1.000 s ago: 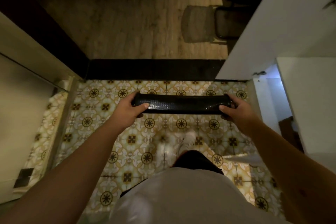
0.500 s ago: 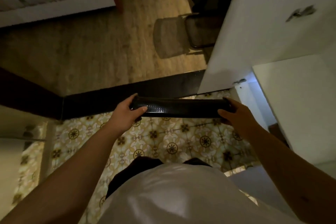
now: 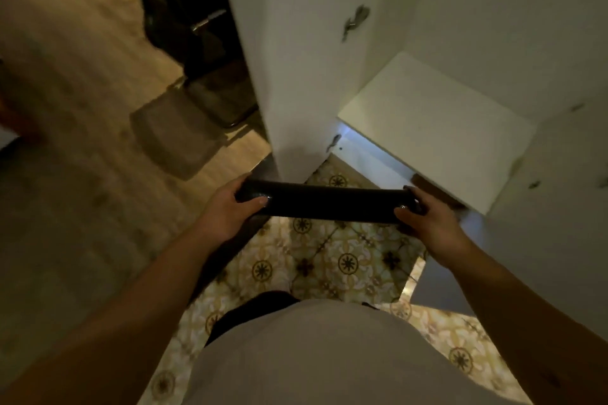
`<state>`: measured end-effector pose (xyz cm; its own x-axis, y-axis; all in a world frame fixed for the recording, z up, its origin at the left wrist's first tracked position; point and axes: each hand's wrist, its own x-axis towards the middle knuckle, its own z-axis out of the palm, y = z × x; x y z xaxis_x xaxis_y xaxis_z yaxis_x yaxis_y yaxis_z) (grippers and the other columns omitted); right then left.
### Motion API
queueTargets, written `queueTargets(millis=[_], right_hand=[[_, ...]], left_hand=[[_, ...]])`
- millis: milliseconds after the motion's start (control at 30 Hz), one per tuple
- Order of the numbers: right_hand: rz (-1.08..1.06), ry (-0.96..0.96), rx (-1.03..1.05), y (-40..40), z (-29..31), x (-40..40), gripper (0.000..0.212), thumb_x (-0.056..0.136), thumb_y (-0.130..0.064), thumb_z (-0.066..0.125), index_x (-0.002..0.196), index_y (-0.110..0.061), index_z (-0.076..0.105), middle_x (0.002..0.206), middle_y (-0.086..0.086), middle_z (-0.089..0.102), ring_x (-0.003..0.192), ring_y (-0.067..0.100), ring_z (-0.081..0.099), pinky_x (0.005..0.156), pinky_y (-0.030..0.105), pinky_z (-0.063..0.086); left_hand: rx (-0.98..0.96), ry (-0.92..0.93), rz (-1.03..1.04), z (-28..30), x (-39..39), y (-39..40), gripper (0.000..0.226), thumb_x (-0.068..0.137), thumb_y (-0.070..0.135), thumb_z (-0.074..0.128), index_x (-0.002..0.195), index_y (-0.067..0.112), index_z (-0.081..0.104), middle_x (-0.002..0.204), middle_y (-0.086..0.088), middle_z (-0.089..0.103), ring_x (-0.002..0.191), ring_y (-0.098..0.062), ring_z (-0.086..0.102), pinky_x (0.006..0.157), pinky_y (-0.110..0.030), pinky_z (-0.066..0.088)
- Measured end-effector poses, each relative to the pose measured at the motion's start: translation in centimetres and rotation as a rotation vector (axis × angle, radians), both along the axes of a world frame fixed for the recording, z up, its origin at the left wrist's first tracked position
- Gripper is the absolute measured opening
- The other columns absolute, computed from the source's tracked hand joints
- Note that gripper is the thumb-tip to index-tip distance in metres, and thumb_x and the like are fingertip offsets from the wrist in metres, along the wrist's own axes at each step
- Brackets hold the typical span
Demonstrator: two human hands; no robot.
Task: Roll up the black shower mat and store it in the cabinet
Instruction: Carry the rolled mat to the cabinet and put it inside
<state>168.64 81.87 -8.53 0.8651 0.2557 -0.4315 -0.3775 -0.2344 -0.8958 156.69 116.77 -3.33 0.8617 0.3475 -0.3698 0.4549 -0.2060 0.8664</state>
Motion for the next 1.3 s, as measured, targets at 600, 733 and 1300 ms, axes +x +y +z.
queueTargets(millis=[600,733,1300], right_hand=[[-0.585,-0.038,0.086,-2.5,1.5,-5.9,0.058,0.080,-0.013,0.073,0.133,-0.018,0.053,0.112,0.005,0.063,0.097,0.020,0.066,0.071,0.027,0.055],[-0.614,-0.041,0.083,-4.5,1.4,-6.2,0.050,0.080,-0.014,0.074,0.124,-0.030,0.057,0.113,0.003,0.063,0.098,0.021,0.066,0.074,0.033,0.056],[-0.593,-0.016,0.071,-8.8,0.8,-1.9,0.041,0.082,-0.010,0.070,0.108,-0.040,0.060,0.107,-0.002,0.062,0.089,0.014,0.068,0.067,0.025,0.055]], left_hand=[[-0.101,0.052,-0.532,-0.7,16.4,-1.2,0.064,0.087,0.014,0.069,0.144,0.016,0.041,0.129,-0.005,0.050,0.103,-0.015,0.059,0.073,-0.025,0.057],[-0.112,0.062,-0.585,-1.4,18.0,-3.6,0.064,0.086,0.015,0.070,0.143,0.019,0.042,0.125,-0.002,0.052,0.106,-0.019,0.060,0.073,-0.027,0.059],[-0.151,0.116,-0.676,-2.9,22.6,-7.7,0.050,0.086,0.021,0.070,0.092,0.069,0.061,0.095,0.037,0.065,0.095,0.000,0.066,0.073,-0.024,0.057]])
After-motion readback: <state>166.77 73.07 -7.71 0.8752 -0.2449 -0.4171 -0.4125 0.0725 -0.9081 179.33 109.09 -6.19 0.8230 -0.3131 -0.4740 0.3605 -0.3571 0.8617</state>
